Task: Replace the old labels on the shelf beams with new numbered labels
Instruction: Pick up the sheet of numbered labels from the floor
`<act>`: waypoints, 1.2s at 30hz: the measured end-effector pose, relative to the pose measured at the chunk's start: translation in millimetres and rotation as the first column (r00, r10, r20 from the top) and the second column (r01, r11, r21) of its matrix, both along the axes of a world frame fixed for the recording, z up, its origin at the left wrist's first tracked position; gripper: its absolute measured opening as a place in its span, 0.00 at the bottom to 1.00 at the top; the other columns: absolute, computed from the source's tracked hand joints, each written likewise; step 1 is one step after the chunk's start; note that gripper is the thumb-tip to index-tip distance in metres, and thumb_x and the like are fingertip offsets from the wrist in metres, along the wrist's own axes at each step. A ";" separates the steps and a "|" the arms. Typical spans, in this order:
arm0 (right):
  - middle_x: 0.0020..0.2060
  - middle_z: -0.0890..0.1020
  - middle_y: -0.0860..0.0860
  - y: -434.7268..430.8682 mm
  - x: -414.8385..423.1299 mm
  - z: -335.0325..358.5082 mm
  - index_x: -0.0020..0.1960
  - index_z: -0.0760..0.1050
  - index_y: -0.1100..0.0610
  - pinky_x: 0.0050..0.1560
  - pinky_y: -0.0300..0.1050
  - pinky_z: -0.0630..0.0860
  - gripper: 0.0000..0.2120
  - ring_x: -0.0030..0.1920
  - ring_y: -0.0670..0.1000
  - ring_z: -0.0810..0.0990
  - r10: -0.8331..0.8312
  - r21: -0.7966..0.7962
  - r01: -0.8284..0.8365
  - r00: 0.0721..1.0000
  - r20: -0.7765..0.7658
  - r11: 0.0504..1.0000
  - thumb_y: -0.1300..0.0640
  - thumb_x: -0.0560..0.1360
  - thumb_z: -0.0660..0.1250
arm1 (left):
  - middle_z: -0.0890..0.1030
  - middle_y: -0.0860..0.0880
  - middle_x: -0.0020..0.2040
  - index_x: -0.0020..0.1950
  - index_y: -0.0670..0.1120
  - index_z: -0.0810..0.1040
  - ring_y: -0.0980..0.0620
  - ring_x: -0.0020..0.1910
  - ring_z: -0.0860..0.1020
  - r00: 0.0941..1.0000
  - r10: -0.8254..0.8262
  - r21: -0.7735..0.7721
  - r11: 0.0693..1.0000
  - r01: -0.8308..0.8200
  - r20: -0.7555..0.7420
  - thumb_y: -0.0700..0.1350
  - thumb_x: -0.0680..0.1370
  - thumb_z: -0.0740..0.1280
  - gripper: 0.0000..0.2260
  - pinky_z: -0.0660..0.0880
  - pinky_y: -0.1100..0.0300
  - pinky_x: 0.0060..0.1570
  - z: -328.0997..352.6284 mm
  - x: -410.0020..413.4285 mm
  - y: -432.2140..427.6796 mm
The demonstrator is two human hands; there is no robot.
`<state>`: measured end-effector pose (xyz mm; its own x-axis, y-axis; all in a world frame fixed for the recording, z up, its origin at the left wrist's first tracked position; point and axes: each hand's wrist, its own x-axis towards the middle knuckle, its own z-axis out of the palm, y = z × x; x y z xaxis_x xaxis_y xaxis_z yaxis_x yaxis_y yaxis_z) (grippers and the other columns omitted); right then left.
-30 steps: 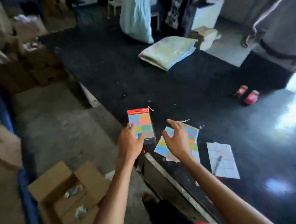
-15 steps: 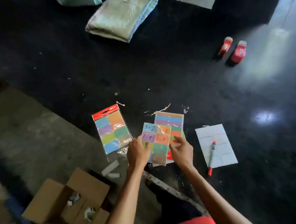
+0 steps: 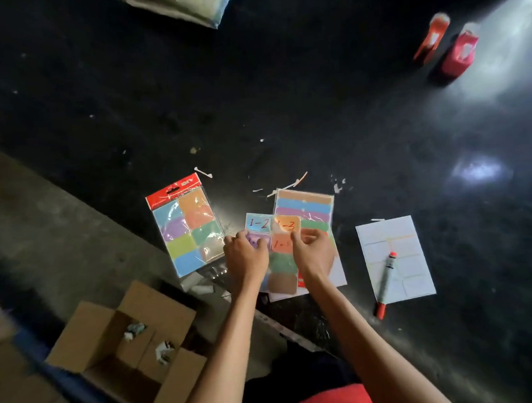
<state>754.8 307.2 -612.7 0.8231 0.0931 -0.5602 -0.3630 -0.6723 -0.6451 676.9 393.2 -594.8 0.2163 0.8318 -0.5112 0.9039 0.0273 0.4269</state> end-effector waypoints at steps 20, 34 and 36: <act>0.39 0.89 0.51 26.3 -31.1 93.7 0.43 0.79 0.52 0.39 0.46 0.84 0.09 0.39 0.50 0.88 0.271 0.570 -0.196 0.961 -0.049 0.798 0.56 0.70 0.80 | 0.85 0.44 0.55 0.59 0.41 0.82 0.51 0.50 0.84 0.672 0.508 -0.272 0.860 -0.432 0.539 0.45 0.81 0.70 0.10 0.80 0.62 0.45 64.4 -82.7 22.8; 0.43 0.89 0.52 80.1 -323.2 267.9 0.46 0.85 0.57 0.41 0.46 0.85 0.06 0.42 0.51 0.89 0.900 0.745 -0.660 0.377 0.219 0.095 0.59 0.71 0.80 | 0.88 0.53 0.41 0.48 0.45 0.84 0.59 0.38 0.85 0.114 0.434 -0.118 0.472 -0.874 0.894 0.40 0.80 0.72 0.02 0.80 0.67 0.35 251.6 -403.8 -61.5; 0.41 0.89 0.52 68.5 -385.1 289.1 0.46 0.85 0.58 0.37 0.42 0.83 0.05 0.38 0.48 0.87 0.936 0.784 -0.621 0.269 0.228 -0.012 0.61 0.71 0.79 | 0.88 0.49 0.44 0.49 0.43 0.85 0.54 0.41 0.84 0.069 0.405 -0.094 0.367 -0.925 0.912 0.39 0.80 0.71 0.03 0.82 0.59 0.44 273.9 -454.8 -94.0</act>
